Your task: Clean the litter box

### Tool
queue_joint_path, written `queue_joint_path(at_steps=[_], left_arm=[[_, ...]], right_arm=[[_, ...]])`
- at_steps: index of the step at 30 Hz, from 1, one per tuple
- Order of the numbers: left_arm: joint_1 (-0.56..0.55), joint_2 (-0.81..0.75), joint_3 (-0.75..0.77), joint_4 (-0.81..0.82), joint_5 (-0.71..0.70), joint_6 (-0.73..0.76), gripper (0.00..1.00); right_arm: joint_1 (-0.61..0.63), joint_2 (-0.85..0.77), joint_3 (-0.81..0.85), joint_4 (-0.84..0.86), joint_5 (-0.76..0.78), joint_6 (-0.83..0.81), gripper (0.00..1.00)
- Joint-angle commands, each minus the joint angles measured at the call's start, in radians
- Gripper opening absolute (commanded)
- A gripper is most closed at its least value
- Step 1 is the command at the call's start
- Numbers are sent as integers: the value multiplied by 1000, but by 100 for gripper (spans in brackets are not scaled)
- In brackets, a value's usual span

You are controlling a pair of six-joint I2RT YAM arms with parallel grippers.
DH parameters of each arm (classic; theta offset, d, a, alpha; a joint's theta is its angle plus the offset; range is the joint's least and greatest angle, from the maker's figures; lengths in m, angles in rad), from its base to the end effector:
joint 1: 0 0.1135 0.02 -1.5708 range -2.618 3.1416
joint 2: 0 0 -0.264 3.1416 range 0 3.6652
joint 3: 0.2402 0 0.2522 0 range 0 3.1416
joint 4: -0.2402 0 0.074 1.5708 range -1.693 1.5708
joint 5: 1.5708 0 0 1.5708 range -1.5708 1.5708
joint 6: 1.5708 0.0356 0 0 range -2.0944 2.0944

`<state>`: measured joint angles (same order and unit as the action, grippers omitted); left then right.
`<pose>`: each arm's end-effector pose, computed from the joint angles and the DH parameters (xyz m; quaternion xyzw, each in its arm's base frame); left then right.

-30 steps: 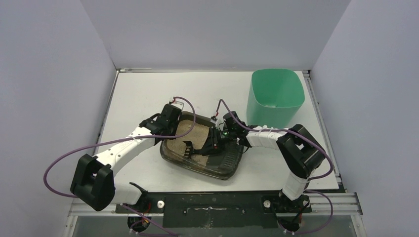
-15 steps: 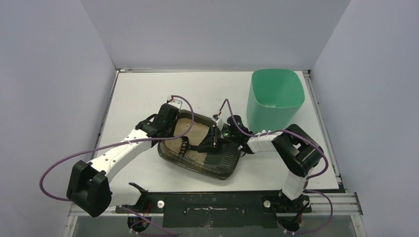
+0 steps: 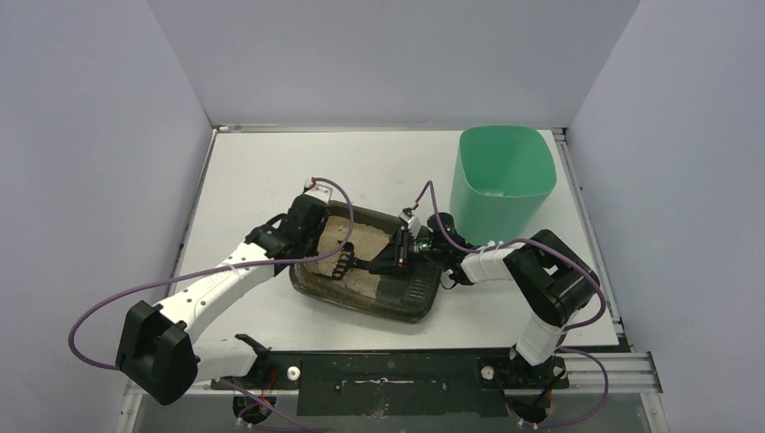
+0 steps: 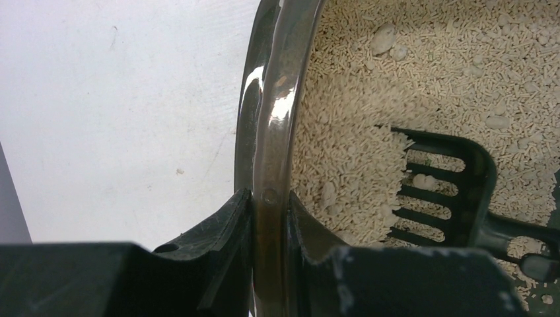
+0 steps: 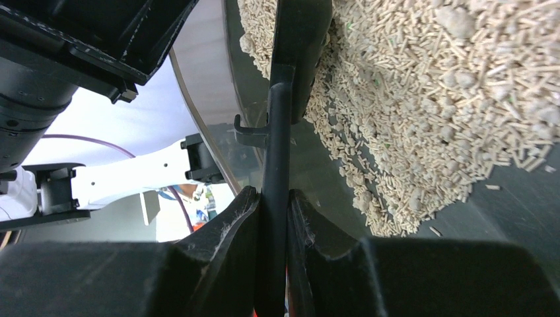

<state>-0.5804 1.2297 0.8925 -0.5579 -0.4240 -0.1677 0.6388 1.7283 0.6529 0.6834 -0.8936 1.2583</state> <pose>0.2165 -0.1244 0.2548 0.1207 0.9171 0.0664 0.3742 0.2401 0.2129 0.1505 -0.0002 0.7872 0.6167 0.0003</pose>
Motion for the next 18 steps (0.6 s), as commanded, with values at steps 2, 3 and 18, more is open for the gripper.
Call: queue_joint_path(at_steps=[2,3,18], left_arm=[[-4,-56,32,139,-31,-47,0],[-4,-58,30,143,-35,-47,0],[-2,-37,20,156,-46,-55,0]], right_arm=[[-26,-80,-30,118,24,2,0],[-32,-86,-36,113,26,-2,0],[-101,-237,-109,26,19,-78,0]])
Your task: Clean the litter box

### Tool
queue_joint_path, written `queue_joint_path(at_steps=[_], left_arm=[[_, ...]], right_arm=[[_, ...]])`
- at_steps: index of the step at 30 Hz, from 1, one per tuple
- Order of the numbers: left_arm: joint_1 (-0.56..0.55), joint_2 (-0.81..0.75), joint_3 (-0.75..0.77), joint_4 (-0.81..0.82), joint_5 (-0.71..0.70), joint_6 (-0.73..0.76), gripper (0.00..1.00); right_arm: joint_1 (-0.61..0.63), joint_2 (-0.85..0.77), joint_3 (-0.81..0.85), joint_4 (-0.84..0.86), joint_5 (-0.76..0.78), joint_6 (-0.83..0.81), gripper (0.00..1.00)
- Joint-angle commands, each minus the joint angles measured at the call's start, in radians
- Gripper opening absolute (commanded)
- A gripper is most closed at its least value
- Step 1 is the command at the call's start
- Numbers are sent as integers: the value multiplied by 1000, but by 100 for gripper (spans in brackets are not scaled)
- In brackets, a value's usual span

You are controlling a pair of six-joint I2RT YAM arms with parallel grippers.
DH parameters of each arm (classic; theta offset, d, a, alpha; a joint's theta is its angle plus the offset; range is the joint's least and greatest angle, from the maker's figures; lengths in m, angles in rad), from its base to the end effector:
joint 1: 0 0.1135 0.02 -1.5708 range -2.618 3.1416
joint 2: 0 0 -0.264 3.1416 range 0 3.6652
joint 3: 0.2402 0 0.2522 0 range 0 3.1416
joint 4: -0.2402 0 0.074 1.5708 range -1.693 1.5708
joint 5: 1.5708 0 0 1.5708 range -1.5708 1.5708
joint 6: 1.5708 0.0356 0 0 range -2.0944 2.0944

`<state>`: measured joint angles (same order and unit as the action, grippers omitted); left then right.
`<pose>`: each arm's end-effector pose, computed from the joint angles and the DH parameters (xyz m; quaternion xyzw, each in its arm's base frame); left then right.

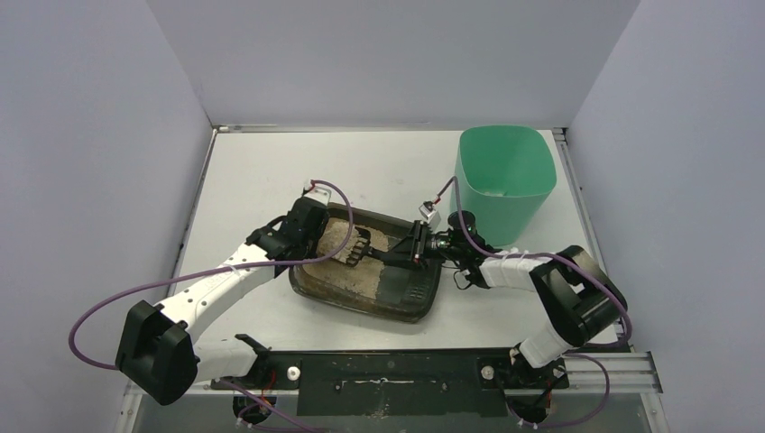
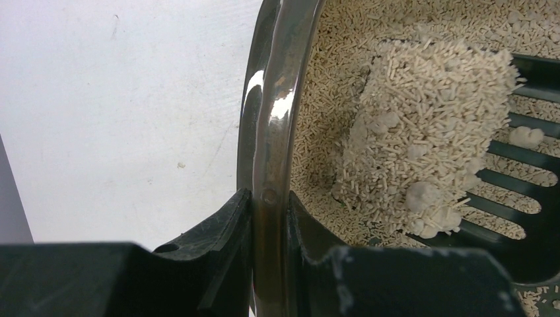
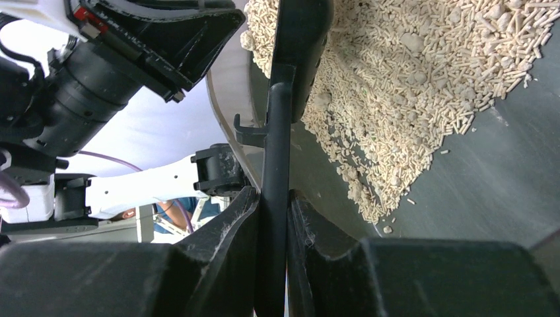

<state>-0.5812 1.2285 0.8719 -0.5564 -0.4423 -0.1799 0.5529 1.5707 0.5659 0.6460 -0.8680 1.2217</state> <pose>0.2146 -0.1228 0.2489 0.1146 0.9189 0.0757 0.3697 0.2349 0.1769 0.1688 0.0185 0.7830 0.6190 0.0584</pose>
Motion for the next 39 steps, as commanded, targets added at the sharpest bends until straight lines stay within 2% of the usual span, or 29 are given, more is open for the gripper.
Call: queue_joint_path(at_steps=[1,10,16,18,23,26,28,31,33,36,39], left_arm=[[-2,-34,40,154,-27,-43,0],[-2,-16,46,145,-20,-44,0],[-1,0,54,136,-10,-49,0],[-2,2,56,136,-5,-50,3],[-1,12,58,131,4,-52,9],[-1,21,62,127,6,-52,12],[-2,27,68,124,6,-52,15],[-1,29,69,124,3,-53,21],[-1,25,66,123,3,-54,25],[-1,26,67,122,1,-54,30],[1,30,71,120,1,-55,36]], right_arm=[[-18,-95,-31,62,-6,-44,0],[-46,-193,-131,63,-4,-76,0],[-74,-250,-200,130,17,-67,0],[-61,-240,-225,239,-1,-22,0],[-66,-252,-268,333,20,11,0],[-90,-259,-267,294,6,-10,0],[-87,-275,-296,332,49,5,0],[-80,-244,-278,353,2,4,0],[-99,-260,-327,416,56,42,0],[-48,-232,-289,424,5,21,0],[-75,-247,-341,465,68,50,0]])
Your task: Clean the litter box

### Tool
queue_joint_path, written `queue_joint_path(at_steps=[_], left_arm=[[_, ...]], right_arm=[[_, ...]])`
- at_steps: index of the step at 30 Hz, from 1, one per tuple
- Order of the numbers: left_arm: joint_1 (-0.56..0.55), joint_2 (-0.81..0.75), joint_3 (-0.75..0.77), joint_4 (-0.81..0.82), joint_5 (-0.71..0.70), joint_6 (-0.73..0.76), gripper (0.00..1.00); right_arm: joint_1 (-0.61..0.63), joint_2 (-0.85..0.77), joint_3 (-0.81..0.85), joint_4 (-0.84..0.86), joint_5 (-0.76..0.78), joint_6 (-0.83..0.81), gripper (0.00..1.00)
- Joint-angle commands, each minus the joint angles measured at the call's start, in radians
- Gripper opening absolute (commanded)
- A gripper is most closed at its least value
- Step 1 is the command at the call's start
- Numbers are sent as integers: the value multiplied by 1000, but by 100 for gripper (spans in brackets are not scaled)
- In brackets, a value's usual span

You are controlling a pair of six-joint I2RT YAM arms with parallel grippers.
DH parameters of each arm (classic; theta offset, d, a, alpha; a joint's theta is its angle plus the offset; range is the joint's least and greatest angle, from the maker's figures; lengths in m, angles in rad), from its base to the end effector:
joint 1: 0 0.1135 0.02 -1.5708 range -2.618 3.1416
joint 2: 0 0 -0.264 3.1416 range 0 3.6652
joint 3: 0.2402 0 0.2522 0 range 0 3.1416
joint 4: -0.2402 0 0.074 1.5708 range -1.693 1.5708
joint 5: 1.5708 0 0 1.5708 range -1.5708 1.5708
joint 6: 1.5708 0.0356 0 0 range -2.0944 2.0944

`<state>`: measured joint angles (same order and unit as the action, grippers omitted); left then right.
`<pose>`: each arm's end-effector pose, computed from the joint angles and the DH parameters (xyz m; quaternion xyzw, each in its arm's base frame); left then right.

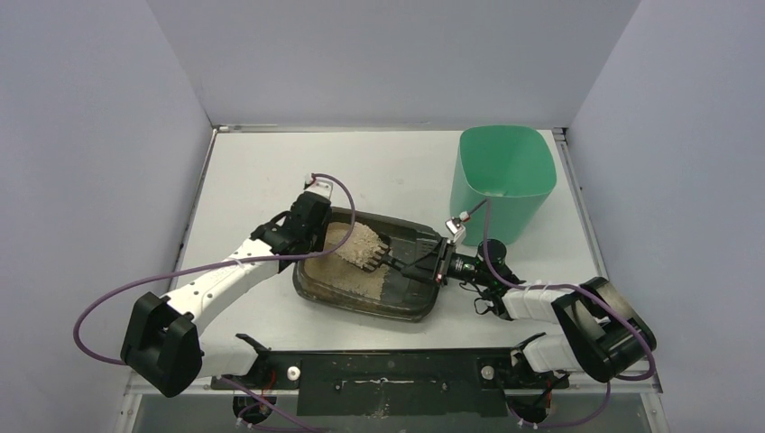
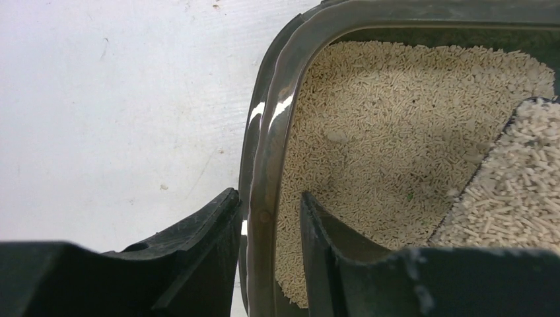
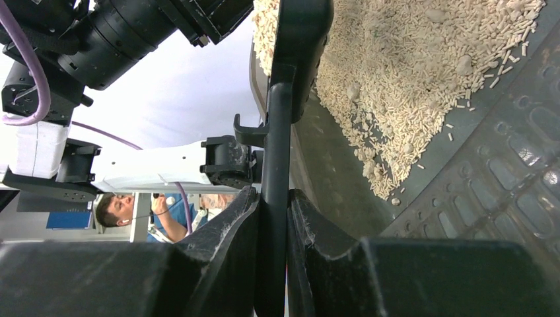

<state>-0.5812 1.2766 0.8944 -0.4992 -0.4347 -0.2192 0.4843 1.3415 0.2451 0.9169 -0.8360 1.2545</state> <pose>0.2261 -0.1306 0.2484 0.0938 0.9171 0.0584 0.3830 0.1838 0.1265 0.1626 0.0224 0.7479 0.6485 0.1399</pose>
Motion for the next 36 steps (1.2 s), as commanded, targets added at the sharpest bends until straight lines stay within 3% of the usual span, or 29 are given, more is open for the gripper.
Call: queue_joint_path(at_steps=[1,3,5,8,12,15,18,20,22,24,27,30,33,36], left_arm=[[0,-17,49,62,-8,-16,37],[0,-18,47,61,-10,-16,41],[0,-21,47,60,-15,-16,45],[0,-31,47,63,-27,-19,50],[0,-47,41,71,-36,-22,57],[0,-54,38,76,-45,-24,62],[1,-60,40,76,-51,-27,67],[1,-67,38,81,-53,-29,71],[1,-72,35,81,-56,-31,76],[3,-72,36,80,-56,-32,81],[4,-75,37,80,-60,-35,96],[7,-80,37,80,-63,-40,97],[10,-90,31,87,-69,-41,97],[13,-93,33,88,-67,-42,97]], right_arm=[[14,-7,-13,211,21,16,0],[10,17,10,218,-36,17,0],[-39,-4,-47,244,5,55,0],[25,6,2,217,-23,18,0],[-40,-27,-64,260,21,62,0],[33,6,-17,273,-27,60,0],[-43,-21,-84,317,23,101,0],[10,-4,-39,327,-21,86,0],[-24,0,-45,325,-46,101,0],[-69,-15,-97,377,10,145,0],[-7,24,-50,404,-56,150,0],[-105,9,-124,443,-19,199,0],[-35,22,-74,441,-70,178,0],[-110,-1,-126,450,-41,209,0]])
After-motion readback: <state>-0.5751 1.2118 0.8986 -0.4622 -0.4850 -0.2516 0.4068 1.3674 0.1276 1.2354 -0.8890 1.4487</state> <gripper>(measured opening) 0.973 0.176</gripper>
